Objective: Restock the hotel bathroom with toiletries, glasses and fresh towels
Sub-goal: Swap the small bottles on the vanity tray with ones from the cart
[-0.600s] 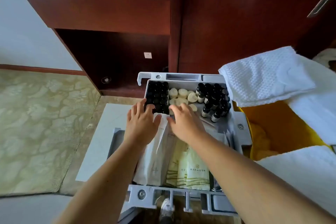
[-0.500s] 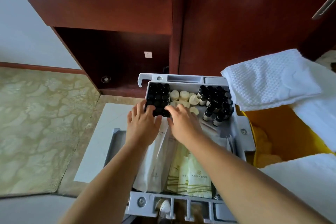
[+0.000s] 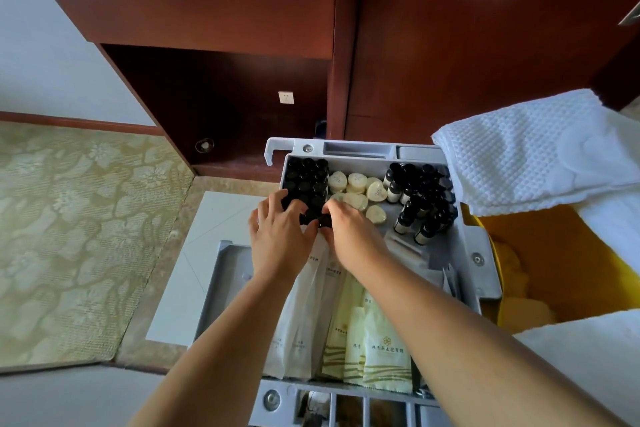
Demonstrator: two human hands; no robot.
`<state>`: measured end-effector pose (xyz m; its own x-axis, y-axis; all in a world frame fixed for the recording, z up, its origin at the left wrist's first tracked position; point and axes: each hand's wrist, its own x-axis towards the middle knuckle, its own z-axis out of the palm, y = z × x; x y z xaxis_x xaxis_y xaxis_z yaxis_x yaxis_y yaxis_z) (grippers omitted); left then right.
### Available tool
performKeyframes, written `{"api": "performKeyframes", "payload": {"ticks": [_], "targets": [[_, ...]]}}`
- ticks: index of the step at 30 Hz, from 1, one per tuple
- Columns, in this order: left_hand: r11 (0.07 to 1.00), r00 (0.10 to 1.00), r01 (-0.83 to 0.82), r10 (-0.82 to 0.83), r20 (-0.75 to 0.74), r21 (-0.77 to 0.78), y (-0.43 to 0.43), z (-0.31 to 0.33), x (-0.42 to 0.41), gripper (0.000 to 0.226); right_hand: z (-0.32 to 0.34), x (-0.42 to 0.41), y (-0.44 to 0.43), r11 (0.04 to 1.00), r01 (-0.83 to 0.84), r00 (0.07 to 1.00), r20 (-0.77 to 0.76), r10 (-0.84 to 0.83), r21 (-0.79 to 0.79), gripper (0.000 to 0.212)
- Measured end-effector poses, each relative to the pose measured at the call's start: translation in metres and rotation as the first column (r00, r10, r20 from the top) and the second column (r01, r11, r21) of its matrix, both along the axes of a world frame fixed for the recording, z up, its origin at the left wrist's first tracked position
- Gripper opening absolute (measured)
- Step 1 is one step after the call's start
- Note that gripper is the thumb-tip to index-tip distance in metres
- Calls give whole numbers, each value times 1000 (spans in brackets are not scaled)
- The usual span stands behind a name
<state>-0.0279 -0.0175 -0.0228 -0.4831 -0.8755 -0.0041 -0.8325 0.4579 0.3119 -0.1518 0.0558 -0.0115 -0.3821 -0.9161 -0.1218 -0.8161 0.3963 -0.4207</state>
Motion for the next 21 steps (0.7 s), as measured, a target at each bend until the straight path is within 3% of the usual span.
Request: {"api": "performKeyframes", "payload": {"ticks": [5, 11, 17, 21], "targets": [[1000, 998, -23, 23, -59, -3, 2, 1, -1, 40, 1, -7, 9, 992, 56, 996, 74, -48, -110, 29], [988, 927, -138, 153, -342, 66, 22, 26, -3, 32, 33, -17, 47, 942, 205, 963, 227, -145, -264, 28], [999, 850, -39, 46, -524, 25, 86, 55, 3, 28, 62, -15, 121, 883, 313, 911, 375, -175, -349, 25], [989, 805, 24, 66, -589, 144, 156, 70, 15, 25, 74, -7, 183, 867, 339, 888, 430, -166, -366, 26]]}}
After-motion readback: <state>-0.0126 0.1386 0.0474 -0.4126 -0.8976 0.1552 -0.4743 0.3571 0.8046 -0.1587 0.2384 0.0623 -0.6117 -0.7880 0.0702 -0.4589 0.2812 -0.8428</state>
